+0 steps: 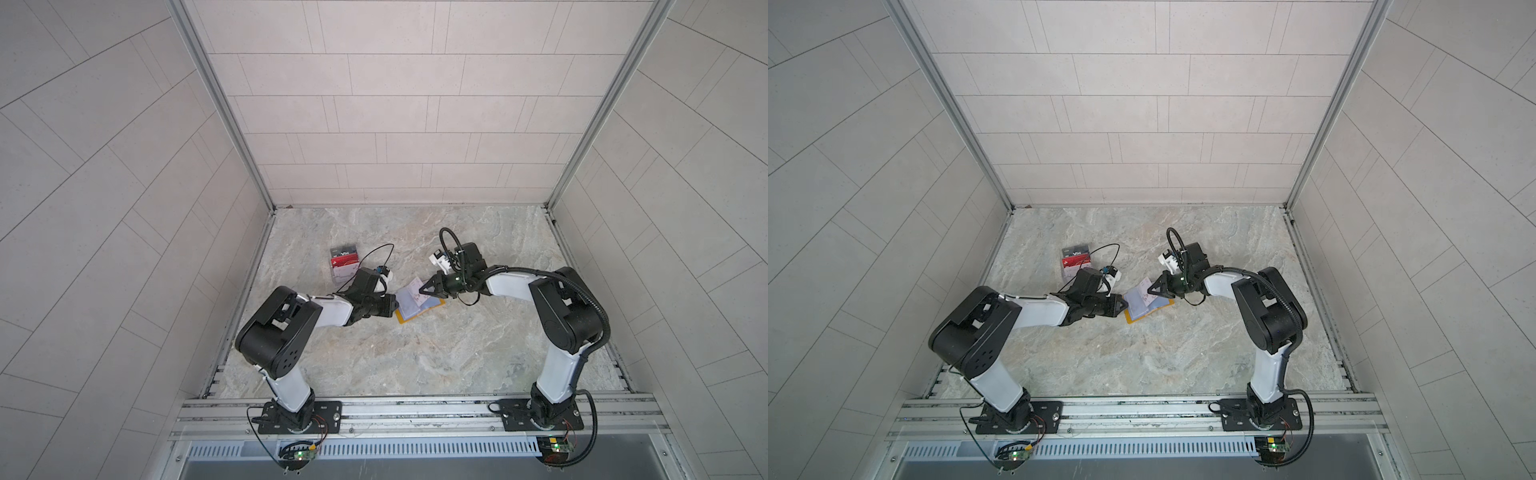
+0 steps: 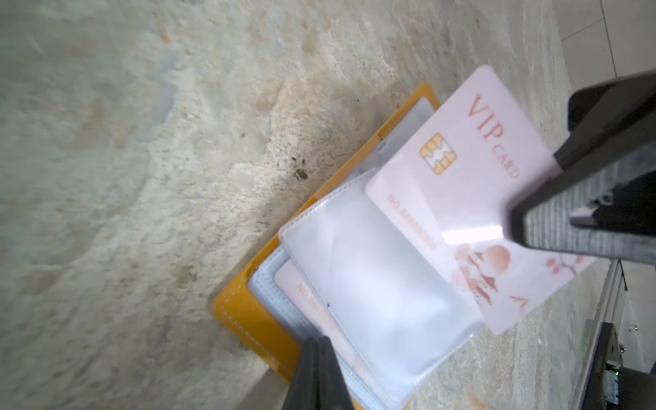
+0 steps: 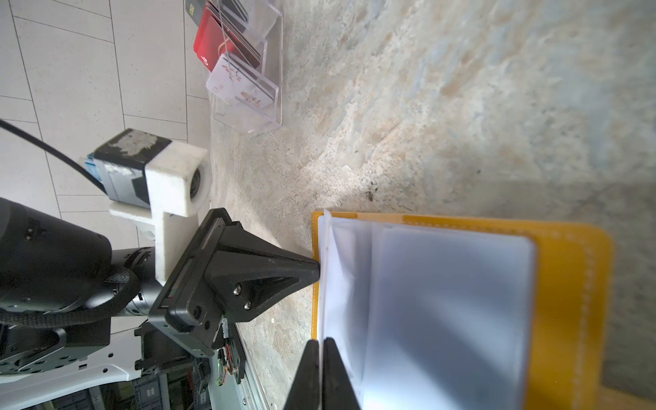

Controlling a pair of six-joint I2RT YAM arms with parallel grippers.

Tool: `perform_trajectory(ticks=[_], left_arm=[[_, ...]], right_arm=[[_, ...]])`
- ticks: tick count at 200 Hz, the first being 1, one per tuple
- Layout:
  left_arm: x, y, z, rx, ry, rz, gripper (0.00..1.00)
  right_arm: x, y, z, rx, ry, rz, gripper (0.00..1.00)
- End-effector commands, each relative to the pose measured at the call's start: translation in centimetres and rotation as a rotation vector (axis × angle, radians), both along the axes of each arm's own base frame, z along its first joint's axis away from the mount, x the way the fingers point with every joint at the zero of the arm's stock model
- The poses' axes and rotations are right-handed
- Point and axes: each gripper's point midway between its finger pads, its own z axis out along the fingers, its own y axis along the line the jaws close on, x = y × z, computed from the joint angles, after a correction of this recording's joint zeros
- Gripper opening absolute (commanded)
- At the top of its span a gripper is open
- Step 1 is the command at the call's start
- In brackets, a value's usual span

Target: Take the credit cards out of the card holder

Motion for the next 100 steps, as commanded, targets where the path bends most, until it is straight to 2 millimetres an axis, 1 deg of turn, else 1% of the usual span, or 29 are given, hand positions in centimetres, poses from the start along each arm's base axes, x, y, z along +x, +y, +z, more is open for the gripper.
perform_trajectory(ticks=[1, 13, 25, 45, 61, 67, 85, 100], left_arm=[[-1.2, 0.4, -0.7, 0.071, 0.032, -0.027, 0.08], [-1.4, 0.1, -0.3, 0.059, 0.026, -0.050, 0.16], [-1.5, -0.1, 0.3, 0.055, 0.011, -0.063, 0.19], [-1.3, -0.4, 1.5, 0.055, -0.027, -0.078, 0.29], [-1.2, -0.6, 2.9, 0.041, -0.060, -0.089, 0.39], [-1.1, -0.7, 3.5, 0.033, -0.075, -0.094, 0.44], [-1.1, -1.3, 5.4, -0.015, -0.106, -0.112, 0.65], [-1.3, -1.8, 6.9, -0.059, -0.126, -0.131, 0.72]], right_arm=[[-0.1, -1.0, 0.7, -0.065, -0.049, 0.002, 0.05], [-0.3, -1.6, 0.6, -0.122, -0.062, 0.008, 0.05], [-0.5, -2.2, 0.7, -0.162, -0.075, 0.016, 0.05], [-0.7, -2.5, 1.4, -0.171, -0.099, 0.027, 0.05], [-0.9, -2.7, 2.0, -0.177, -0.121, 0.044, 0.04], [-1.1, -2.8, 2.3, -0.179, -0.135, 0.055, 0.04], [-1.4, -2.8, 3.4, -0.177, -0.186, 0.086, 0.03], [-1.8, -2.9, 4.5, -0.178, -0.234, 0.116, 0.03]])
